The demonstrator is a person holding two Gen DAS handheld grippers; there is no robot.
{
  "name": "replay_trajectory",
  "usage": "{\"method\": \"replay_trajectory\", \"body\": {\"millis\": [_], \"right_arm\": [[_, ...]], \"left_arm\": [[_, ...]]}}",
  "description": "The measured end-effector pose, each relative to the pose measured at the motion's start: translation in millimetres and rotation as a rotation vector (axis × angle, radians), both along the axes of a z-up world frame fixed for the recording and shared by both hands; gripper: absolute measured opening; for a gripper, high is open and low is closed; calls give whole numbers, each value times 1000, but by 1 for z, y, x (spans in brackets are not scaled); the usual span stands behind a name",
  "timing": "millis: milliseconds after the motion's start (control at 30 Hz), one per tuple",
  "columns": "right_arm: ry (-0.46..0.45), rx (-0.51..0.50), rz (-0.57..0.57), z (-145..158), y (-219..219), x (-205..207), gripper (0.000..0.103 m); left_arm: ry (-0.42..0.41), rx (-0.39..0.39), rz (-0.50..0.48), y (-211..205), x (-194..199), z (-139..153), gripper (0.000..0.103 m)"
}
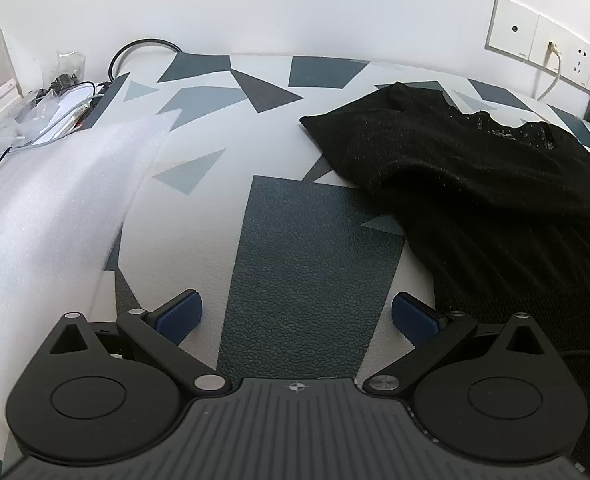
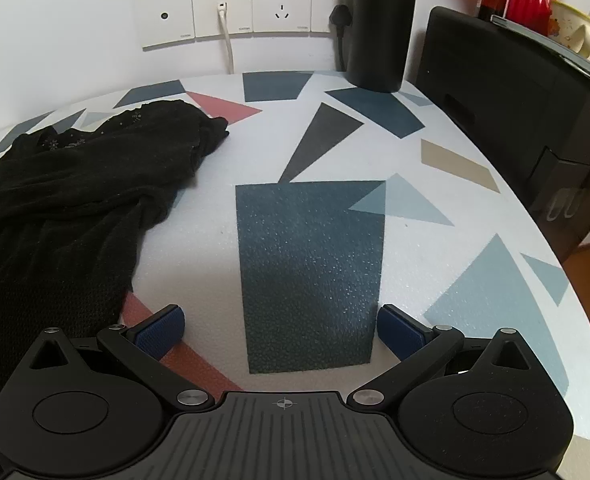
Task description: Fold clothes
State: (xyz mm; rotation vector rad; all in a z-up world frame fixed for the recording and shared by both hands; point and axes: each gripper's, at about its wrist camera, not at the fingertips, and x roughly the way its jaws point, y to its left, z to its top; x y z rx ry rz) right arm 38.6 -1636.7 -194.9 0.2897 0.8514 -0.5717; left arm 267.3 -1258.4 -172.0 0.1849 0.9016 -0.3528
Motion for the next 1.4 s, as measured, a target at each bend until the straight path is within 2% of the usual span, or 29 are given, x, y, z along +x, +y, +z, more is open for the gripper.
{"method": "replay_trajectory", "body": {"millis": [233, 633, 867, 1200, 1400], "right_arm": [[-2, -2, 0, 0, 0, 0, 102], [-10, -6, 1, 0, 0, 0, 102], [-17, -12, 2, -1, 0, -1, 102], [-44, -31, 8, -3, 1, -3, 102], [-68, -49, 16, -4, 4, -6, 102]], "left_arm": [[-36, -11, -3, 1, -5, -2, 103], [-7, -4, 25, -2, -1, -1, 103], [-38, -12, 29, -2, -4, -3, 103], [-30, -11, 26, -2, -2, -2, 103], [-64, -22, 28, -1, -7, -4, 103]]}}
